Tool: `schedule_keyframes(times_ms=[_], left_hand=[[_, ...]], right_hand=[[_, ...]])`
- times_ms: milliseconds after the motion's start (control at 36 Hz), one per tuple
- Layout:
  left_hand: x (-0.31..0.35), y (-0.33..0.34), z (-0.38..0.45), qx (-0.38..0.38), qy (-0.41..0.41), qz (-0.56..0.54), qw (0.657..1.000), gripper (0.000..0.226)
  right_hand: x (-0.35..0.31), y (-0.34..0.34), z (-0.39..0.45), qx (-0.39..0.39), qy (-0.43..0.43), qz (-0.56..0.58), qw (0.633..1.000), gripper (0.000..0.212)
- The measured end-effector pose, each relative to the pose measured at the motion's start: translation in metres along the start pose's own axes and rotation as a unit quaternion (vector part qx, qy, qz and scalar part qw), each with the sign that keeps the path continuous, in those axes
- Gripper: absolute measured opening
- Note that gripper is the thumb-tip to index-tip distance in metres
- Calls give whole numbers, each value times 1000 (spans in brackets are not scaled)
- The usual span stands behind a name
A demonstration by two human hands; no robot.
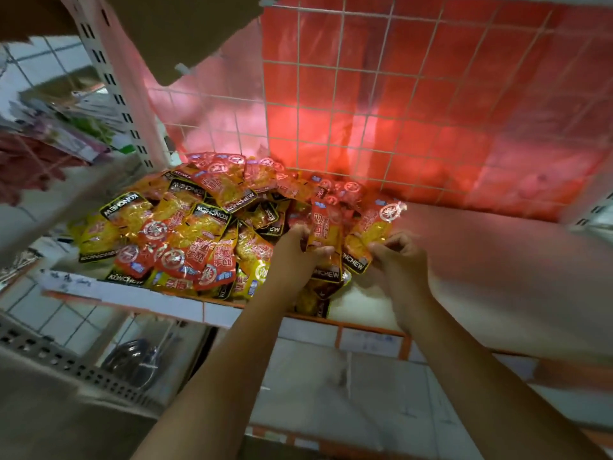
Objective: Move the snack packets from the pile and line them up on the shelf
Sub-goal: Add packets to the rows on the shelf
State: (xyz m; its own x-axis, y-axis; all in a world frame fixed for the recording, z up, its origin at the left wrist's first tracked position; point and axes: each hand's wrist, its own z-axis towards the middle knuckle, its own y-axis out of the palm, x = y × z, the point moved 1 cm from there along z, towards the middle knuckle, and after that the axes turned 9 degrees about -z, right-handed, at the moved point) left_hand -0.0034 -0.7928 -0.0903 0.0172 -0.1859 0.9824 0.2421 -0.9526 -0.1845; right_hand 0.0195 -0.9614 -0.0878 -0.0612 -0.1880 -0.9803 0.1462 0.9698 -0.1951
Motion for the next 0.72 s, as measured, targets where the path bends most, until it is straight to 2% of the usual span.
schedule_keyframes(times_ms=[56, 139, 278, 417, 556, 639, 722], left_hand=[[7, 10, -8, -10, -2, -25, 1000, 27], [14, 31, -15, -32, -6, -58, 998, 35], [31, 85, -27, -58, -2, -94, 994, 50], [45, 167, -41, -52, -11, -159, 986, 27], [62, 258, -53, -18, -38, -212, 976, 22], [74, 306, -63, -11, -43, -225, 973, 22], [84, 342, -74, -9, -47, -234, 971, 25]], right_hand=[[-2, -12, 0, 13, -2, 12, 1000, 24], [-7, -37, 2, 12, 6, 44, 999, 21], [-2, -89, 14, 25, 12, 89, 996, 39], [8, -164, 35, 5, -12, 131, 991, 45], [23, -254, 59, -25, -32, 99, 994, 44], [29, -306, 69, -35, -35, 81, 995, 54], [33, -345, 75, -25, -34, 90, 995, 47]])
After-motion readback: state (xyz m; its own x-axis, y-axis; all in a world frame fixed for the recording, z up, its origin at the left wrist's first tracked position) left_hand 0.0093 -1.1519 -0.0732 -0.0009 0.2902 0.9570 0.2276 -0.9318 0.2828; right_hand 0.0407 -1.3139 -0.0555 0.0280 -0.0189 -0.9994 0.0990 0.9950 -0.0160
